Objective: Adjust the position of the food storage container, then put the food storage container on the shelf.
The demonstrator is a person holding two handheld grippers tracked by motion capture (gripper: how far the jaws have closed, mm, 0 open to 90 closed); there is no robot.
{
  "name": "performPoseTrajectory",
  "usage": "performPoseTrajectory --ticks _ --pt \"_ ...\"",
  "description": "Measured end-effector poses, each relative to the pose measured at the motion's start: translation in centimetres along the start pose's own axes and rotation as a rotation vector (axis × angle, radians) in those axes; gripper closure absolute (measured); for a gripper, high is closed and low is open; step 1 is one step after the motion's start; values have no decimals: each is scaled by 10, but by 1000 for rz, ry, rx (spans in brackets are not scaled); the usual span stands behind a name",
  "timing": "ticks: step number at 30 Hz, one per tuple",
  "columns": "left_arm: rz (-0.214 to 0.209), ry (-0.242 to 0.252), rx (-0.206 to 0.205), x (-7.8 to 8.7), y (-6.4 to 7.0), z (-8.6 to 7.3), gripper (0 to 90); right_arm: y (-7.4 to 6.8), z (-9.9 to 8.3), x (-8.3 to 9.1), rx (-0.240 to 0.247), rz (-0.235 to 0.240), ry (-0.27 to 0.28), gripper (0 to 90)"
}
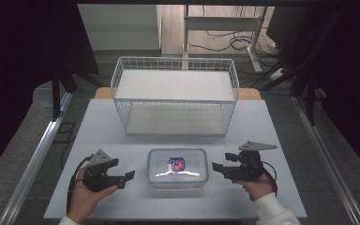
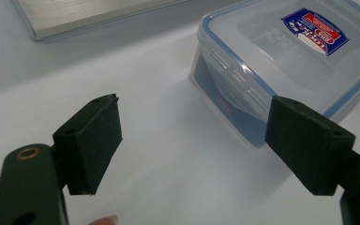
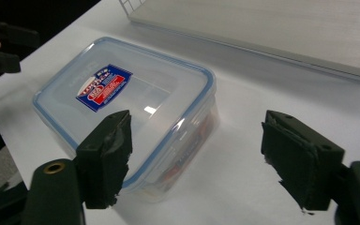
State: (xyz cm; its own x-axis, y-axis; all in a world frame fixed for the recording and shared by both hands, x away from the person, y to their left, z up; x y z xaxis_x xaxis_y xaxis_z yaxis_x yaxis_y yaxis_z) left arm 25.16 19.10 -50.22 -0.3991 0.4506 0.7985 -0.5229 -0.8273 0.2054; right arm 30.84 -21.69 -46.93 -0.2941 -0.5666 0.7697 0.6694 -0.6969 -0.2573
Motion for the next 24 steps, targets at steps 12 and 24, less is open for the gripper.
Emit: performPoseTrajectory --ticks 12,24 --pt "-67 -15 17 -1 4 5 143 1 0 -2 -7 5 -14 219" --pt "-217 -68 77 -20 5 28 127 -4 7 -11 -23 62 -19 208"
Point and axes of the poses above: each handheld gripper's, and its own axes: x roughly backward along the jaws, z roughly out of its top, y roughly to its right, the point moved 3 cm from there along -x, roughly forward along the jaws, and after that the axes turned 15 degrees about -y, right-handed, at the moved point
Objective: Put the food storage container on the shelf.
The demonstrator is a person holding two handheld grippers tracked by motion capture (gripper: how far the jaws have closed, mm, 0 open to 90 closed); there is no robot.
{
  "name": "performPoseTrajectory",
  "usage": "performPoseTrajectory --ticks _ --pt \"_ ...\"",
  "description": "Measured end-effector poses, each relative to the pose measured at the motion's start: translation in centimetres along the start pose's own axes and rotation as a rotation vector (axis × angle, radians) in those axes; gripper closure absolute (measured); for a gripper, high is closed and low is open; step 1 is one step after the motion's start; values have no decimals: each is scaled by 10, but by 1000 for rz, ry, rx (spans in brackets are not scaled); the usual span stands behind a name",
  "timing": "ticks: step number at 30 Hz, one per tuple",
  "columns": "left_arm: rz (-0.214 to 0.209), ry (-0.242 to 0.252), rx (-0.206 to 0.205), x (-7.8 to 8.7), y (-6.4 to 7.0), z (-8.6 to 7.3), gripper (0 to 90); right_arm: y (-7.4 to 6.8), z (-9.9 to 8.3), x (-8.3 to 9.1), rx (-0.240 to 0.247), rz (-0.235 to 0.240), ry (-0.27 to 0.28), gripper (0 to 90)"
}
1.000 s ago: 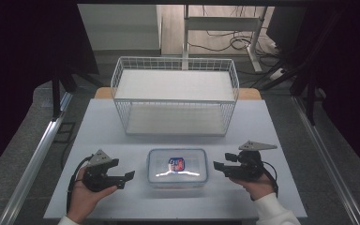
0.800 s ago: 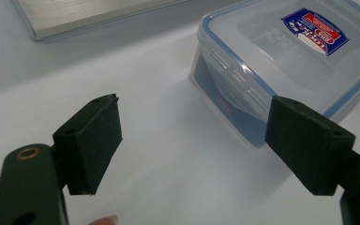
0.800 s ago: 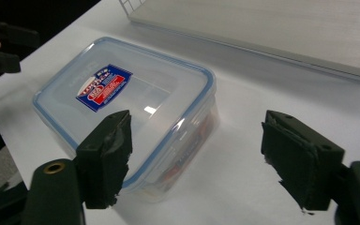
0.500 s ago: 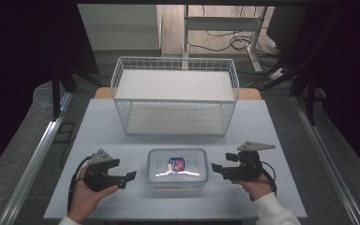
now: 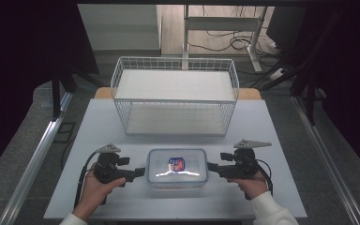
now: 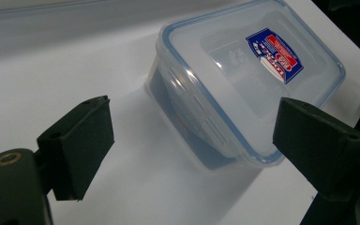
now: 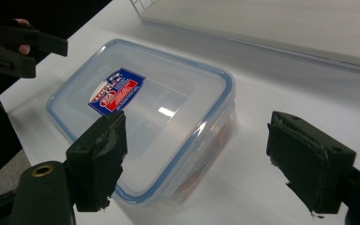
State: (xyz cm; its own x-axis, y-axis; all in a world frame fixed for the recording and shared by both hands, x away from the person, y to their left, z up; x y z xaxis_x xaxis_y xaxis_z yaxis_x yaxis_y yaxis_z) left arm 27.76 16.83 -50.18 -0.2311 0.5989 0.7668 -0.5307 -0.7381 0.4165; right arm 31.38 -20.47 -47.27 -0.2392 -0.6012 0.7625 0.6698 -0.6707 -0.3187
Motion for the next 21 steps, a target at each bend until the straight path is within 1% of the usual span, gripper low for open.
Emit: performPoseTrajectory --ticks 2,3,4,5,7,10,12,13,14,15,16,17,18,21 --pt "-24 -4 11 -3 -2 2 128 0 0 -2 3 1 -4 207" --pt "-24 -4 11 -3 -2 2 129 0 0 -2 3 1 -4 207" --pt "-36 -7 16 -4 -2 3 129 0 0 -3 3 2 -8 207" --pt "-64 -14 24 -7 -3 5 130 -1 1 -4 4 3 -14 207" --pt "-92 -31 30 -12 -5 7 133 -2 1 -6 9 3 -19 207" --pt "-116 -51 41 -20 -10 10 136 -3 1 -7 13 3 -22 206" --pt "-142 -60 51 -25 -12 13 137 -3 0 -8 15 2 -25 206" --pt "-142 -60 51 -25 -12 13 137 -3 0 -8 15 2 -25 206" --pt "-167 -64 63 -29 -13 15 138 -3 0 -8 16 3 -28 206" --pt "-180 -67 73 -31 -14 16 141 -3 0 -9 15 4 -30 206" --pt "-180 -67 73 -31 -14 16 142 -3 0 -9 16 4 -32 205" --pt "-202 -77 73 -34 -14 17 143 -2 0 -10 17 4 -34 204" --pt "-202 -77 73 -34 -14 17 144 -2 0 -10 17 4 -34 204" --pt "-238 -93 76 -39 -12 17 150 -2 0 -12 18 11 -43 199"
Point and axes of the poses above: each handheld gripper's, and its own axes: x roughly backward along the jaws, z roughly out of its top, y roughly to its right, the point moved 3 cm from there along -x, roughly forward along the jaws, and after that the axes turned 15 degrees about -y, right-handed, at the moved point
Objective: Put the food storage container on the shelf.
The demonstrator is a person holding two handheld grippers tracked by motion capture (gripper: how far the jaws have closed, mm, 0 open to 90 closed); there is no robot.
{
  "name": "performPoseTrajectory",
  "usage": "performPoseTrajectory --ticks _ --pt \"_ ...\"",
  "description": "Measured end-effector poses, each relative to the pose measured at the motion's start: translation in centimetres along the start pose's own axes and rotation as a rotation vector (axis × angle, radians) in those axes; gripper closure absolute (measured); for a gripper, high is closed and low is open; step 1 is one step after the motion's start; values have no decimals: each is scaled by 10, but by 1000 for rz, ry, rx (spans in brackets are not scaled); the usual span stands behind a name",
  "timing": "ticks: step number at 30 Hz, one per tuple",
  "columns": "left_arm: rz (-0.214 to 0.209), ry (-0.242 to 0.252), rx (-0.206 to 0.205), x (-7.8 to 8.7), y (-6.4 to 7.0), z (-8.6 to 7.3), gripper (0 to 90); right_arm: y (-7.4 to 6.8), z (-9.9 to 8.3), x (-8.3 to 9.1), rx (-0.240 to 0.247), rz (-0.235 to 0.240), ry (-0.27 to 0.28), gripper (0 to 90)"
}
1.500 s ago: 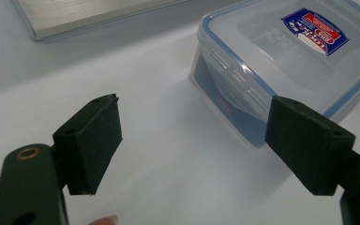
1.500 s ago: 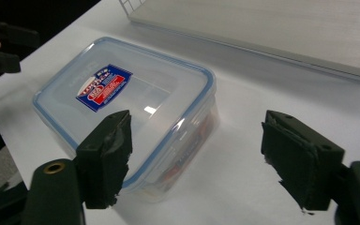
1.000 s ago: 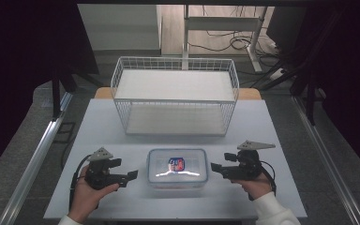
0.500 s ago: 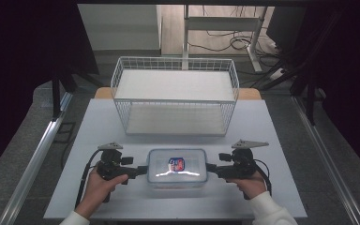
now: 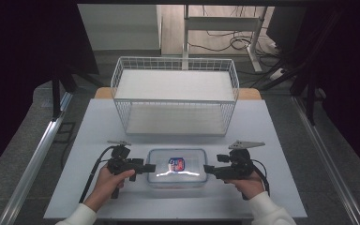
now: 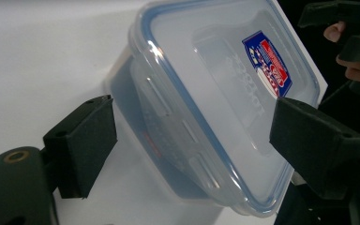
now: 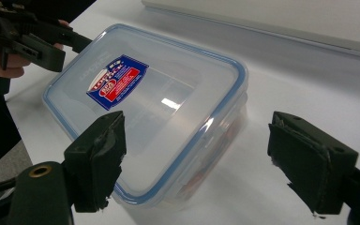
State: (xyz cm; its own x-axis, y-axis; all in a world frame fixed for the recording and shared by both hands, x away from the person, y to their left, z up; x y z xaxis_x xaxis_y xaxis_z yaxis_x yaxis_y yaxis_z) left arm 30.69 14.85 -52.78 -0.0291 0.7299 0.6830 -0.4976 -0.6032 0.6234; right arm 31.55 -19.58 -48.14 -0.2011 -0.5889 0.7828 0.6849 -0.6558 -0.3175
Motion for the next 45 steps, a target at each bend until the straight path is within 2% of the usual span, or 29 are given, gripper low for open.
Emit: performPoseTrajectory --ticks 5,6,9,10,15,18,20,25,26,29,31,36,41,43,45 --pt "-23 -5 8 -3 -1 1 172 1 1 -4 -3 16 -12 189" --pt "-40 -4 15 -5 -2 2 178 2 1 -8 -7 29 -24 180" --pt "-39 -11 18 -7 -2 2 205 4 1 -11 -14 38 -27 174" --pt "-40 -18 17 -8 -1 1 217 6 2 -15 -35 52 -28 166" --pt "-46 -23 18 -8 0 1 273 12 6 -27 -76 97 -50 149" --pt "-49 -21 22 -8 0 1 282 13 7 -34 -91 125 -73 141" --pt "-47 -18 26 -7 0 1 293 14 7 -38 -97 119 -80 141" --pt "-47 -15 29 -7 0 1 302 15 7 -42 -112 151 -96 140" --pt "-47 -12 31 -7 0 1 303 16 6 -45 -128 173 -101 138" --pt "-47 -12 32 -7 0 1 306 17 6 -46 -134 188 -105 138" --pt "-47 -11 34 -7 0 1 308 17 6 -46 -144 194 -106 155" --pt "-49 -7 36 -6 0 1 313 18 5 -47 -178 261 -124 205" --pt "-47 -12 35 -6 0 1 314 16 4 -46 -188 265 -133 241" --pt "-47 -10 34 -6 0 1 314 18 4 -42 -196 272 -129 318" --pt "-47 -8 28 -5 1 1 332 19 3 -40 -199 274 -126 338"
Point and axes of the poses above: each handheld gripper's, and its own axes: x roughly backward along the jaws, z roughly out of its top, y roughly to its right, the point moved 3 cm from there along -x, roughly forward along the jaws, and after that the axes turned 15 degrees about -y, right-handed, at the moved point
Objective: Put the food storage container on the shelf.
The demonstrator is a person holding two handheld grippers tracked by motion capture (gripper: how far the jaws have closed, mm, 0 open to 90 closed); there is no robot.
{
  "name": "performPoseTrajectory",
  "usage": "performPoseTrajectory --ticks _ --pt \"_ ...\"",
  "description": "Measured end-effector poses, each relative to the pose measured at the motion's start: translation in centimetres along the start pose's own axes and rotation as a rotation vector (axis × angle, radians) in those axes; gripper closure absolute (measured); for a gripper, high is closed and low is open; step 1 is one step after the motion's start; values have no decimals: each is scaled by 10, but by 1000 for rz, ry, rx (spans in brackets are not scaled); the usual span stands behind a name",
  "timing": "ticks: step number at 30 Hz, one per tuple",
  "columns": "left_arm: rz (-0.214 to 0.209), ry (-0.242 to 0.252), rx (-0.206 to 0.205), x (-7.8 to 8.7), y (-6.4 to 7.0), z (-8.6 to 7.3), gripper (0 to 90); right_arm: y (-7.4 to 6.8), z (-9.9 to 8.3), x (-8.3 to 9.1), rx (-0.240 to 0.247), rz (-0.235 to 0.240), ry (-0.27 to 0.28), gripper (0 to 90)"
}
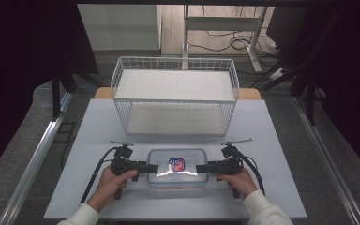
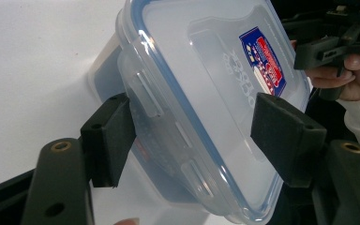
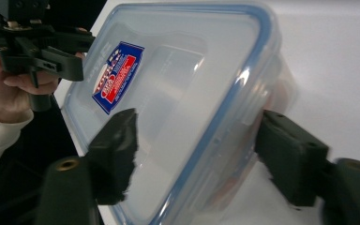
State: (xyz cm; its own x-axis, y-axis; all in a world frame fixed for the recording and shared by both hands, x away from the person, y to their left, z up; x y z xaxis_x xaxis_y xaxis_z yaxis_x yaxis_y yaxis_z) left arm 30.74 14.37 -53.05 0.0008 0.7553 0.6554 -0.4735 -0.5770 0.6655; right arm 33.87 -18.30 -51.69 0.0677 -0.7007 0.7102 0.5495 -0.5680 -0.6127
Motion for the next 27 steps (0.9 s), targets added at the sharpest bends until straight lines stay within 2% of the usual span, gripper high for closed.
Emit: performPoseTrajectory --ticks 1,6,10,16,27 --pt "7 10 -8 2 2 -1 342 0 -2 3 -10 10 3 374" --pt "24 29 -22 5 8 -5 380 -3 -7 8 -14 23 25 432" --pt "33 45 -21 6 11 -8 400 -7 -12 11 -19 16 45 459" --pt "69 73 -38 8 21 -15 415 -14 -18 14 -11 -2 69 493" --pt "60 91 -38 10 25 -20 443 -20 -22 15 -20 -11 83 506"
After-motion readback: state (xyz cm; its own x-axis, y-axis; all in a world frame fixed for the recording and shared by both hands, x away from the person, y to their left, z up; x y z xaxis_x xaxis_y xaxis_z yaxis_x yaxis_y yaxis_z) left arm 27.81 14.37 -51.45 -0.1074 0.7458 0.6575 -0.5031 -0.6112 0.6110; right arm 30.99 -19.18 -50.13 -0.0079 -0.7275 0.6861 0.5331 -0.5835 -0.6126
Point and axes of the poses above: each handheld gripper's, and its own axes: x roughly backward along the jaws, z roughly out of its top, y roughly to its right, the point moved 3 cm from there along -x, roughly forward along the jaws, and after that the axes turned 15 degrees about -y, right-handed, at the moved point
